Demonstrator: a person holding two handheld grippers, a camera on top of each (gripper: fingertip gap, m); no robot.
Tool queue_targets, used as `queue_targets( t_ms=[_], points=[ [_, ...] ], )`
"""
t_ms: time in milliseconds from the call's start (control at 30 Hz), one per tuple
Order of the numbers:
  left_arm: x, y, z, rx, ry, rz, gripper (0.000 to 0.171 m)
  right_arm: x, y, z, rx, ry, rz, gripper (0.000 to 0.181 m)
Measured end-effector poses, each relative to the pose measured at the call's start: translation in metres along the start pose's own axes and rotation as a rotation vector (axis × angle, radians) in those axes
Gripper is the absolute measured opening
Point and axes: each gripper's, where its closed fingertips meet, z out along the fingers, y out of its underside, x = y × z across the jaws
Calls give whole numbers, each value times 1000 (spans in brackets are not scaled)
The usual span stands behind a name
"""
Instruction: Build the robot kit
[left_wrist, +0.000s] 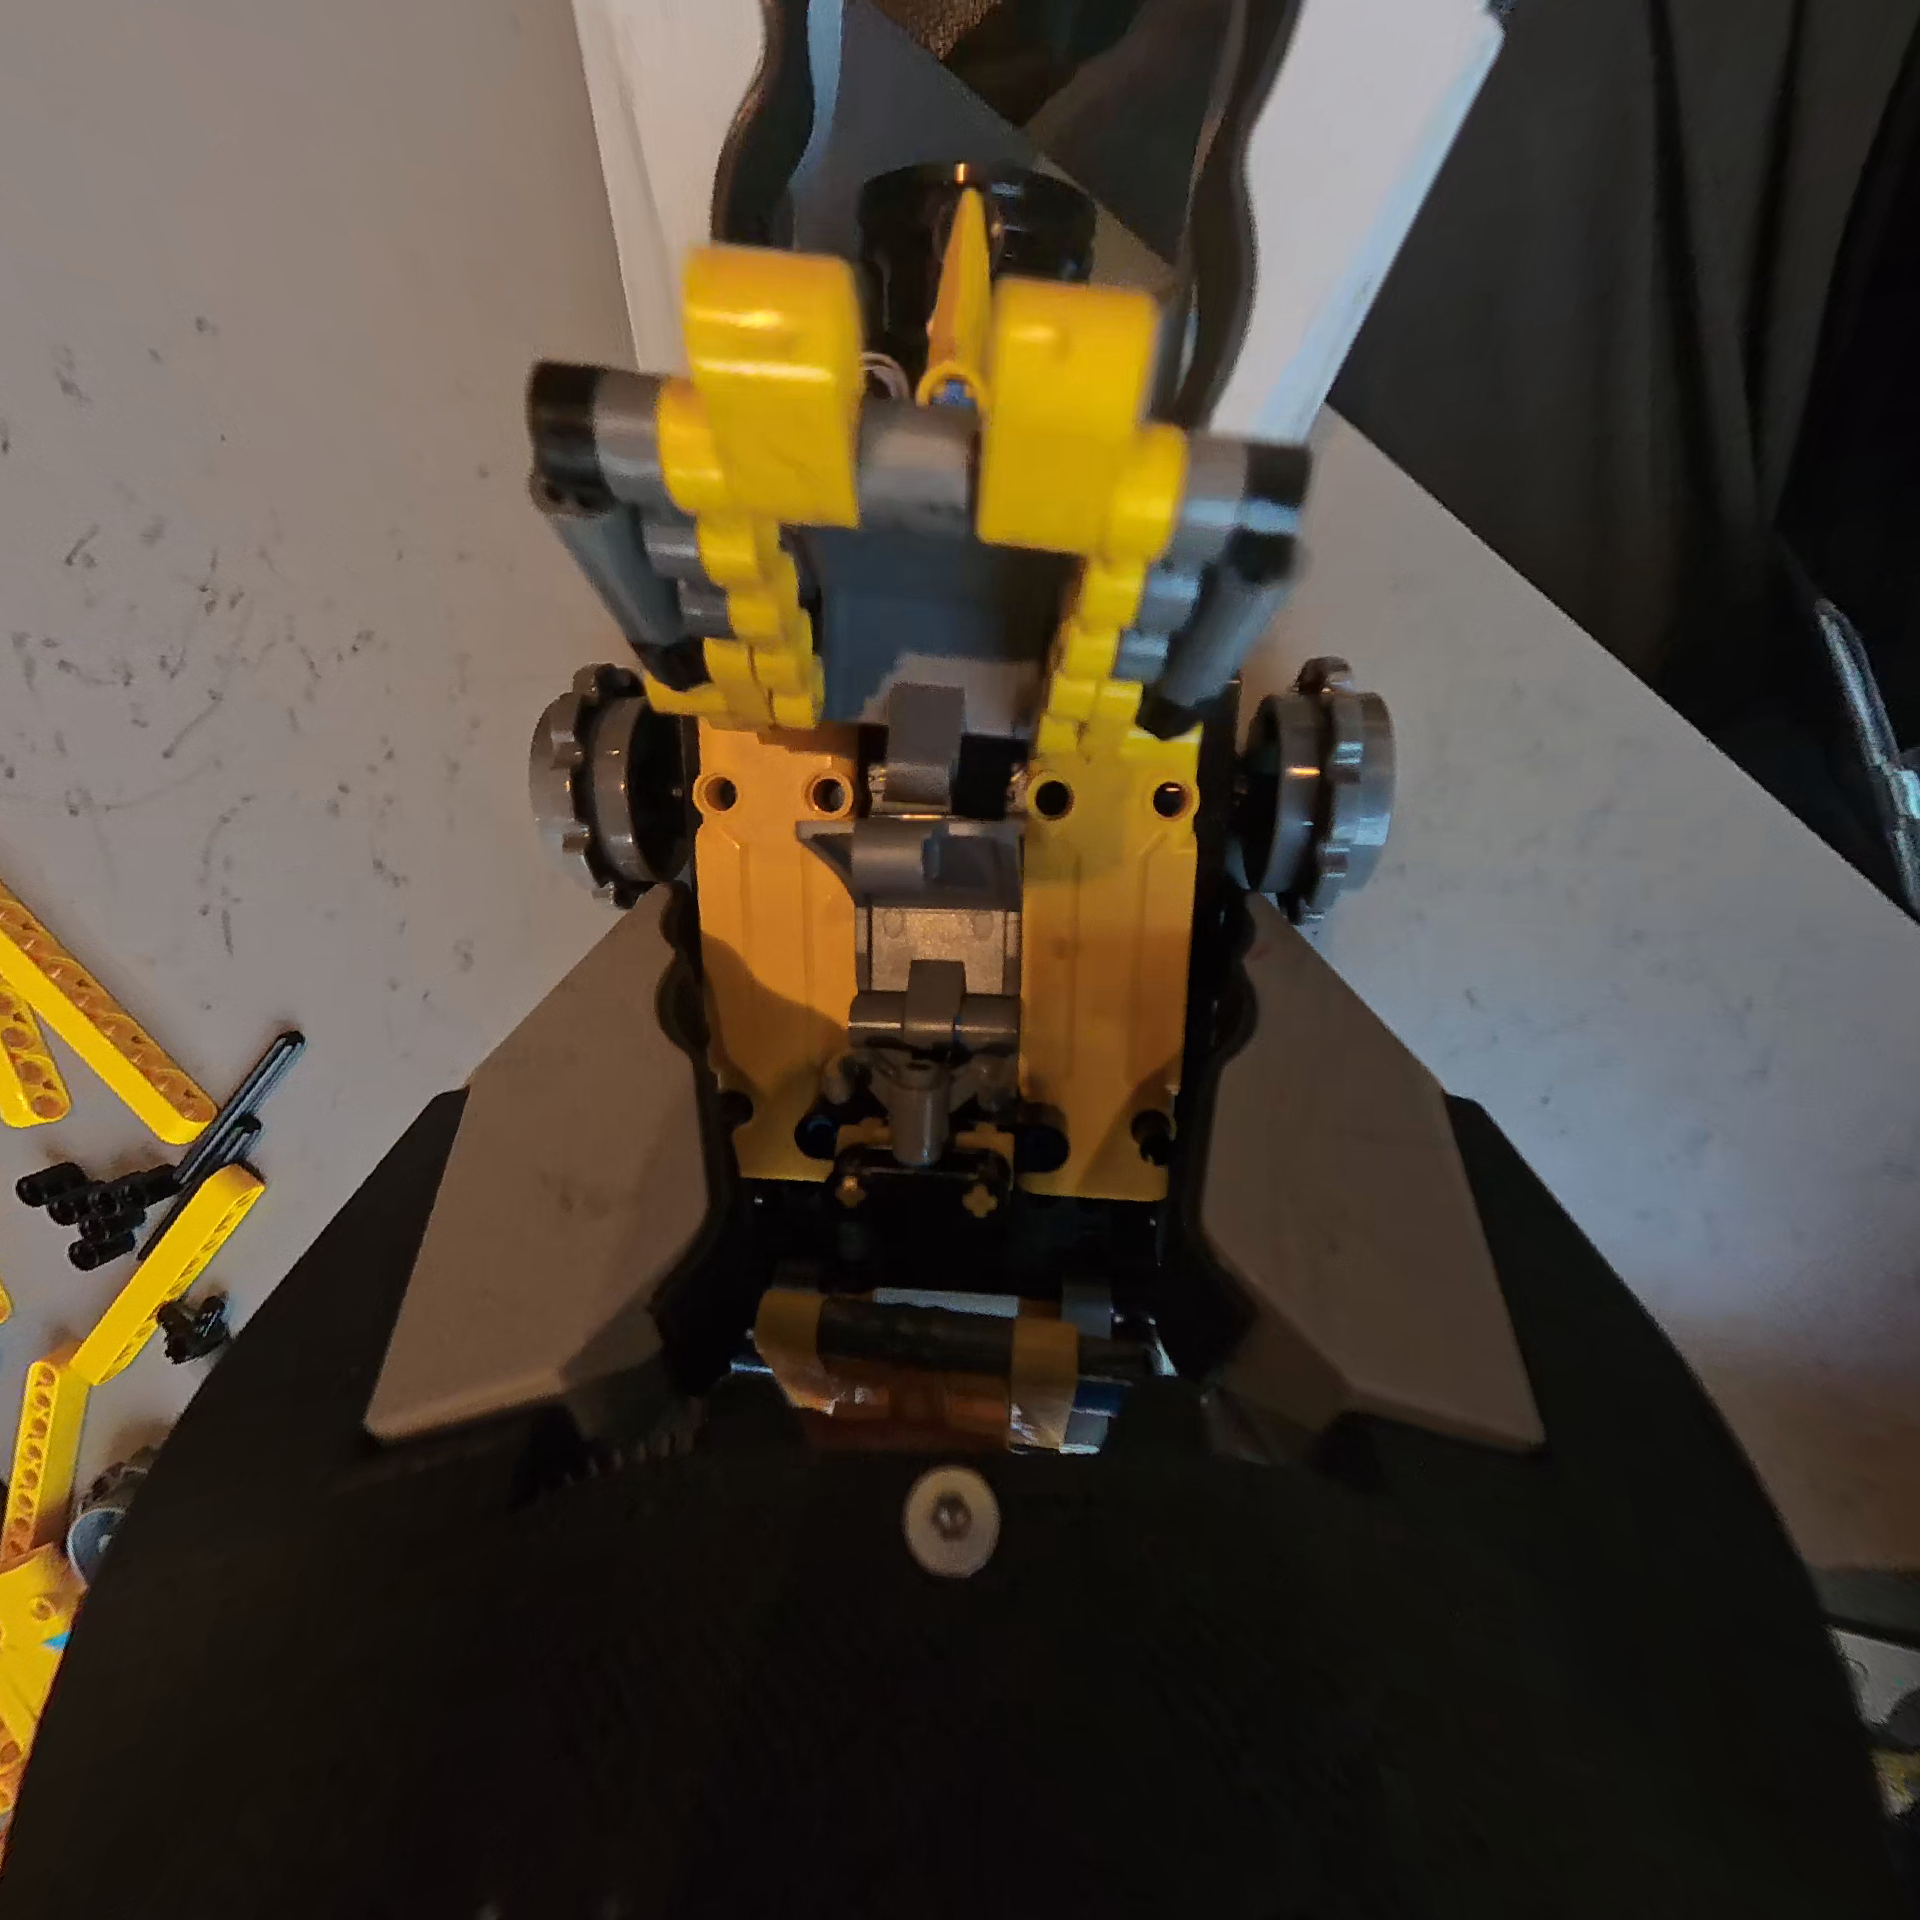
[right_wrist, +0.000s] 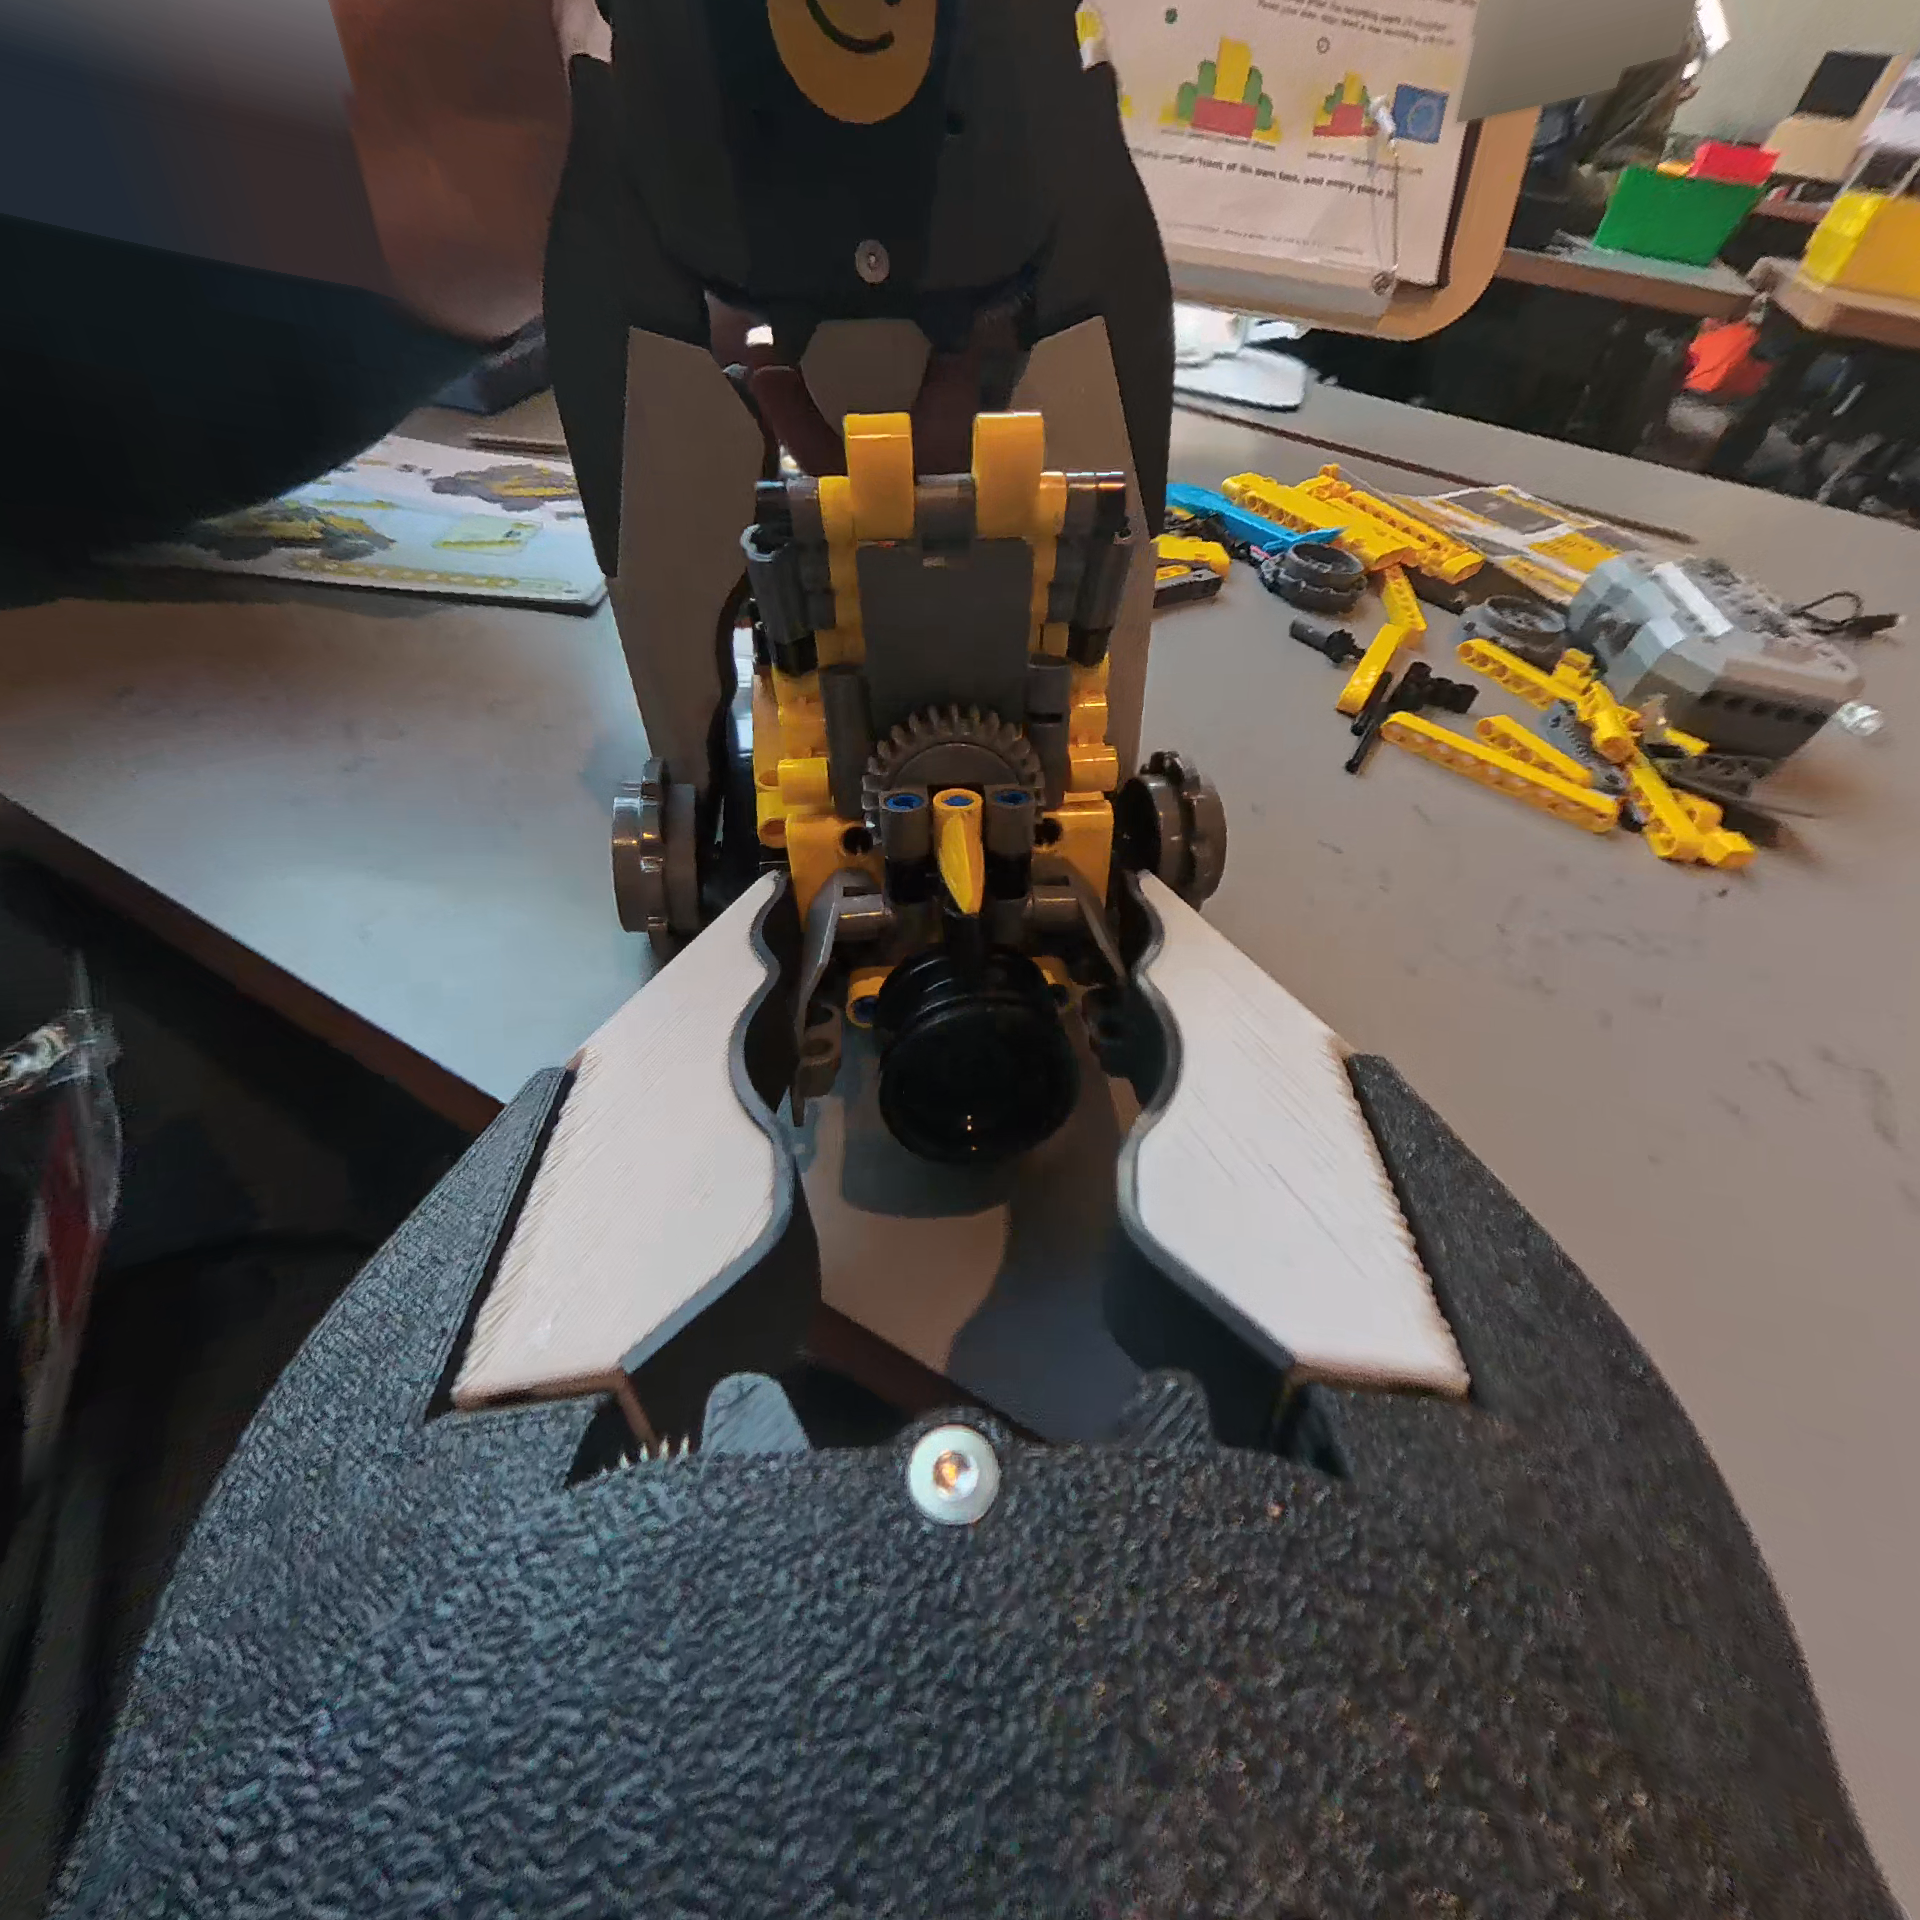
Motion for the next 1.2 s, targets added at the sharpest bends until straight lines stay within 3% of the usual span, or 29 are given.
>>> queue_targets(
  t_ms=[133, 467, 633, 933, 1200],
  points=[
    [-1, 0, 0, -7, -7, -15, 97, 2, 3, 1, 4, -49, 91, 59],
    [-2, 0, 2, -7, -8, -18, 97, 1, -3, 5, 55, -130, 60, 59],
    [-2, -3, 2, 4, -13, -30, 97, 3, 2, 5, 5, -176, 79, 60],
    [0, -5, 3, 13, -14, -37, 97, 3, 11, 2, -105, -129, 10, 59],
    [1, -8, 3, 13, -13, -44, 97, 3, 6, -8, -71, -163, 23, 60]
  ],
)
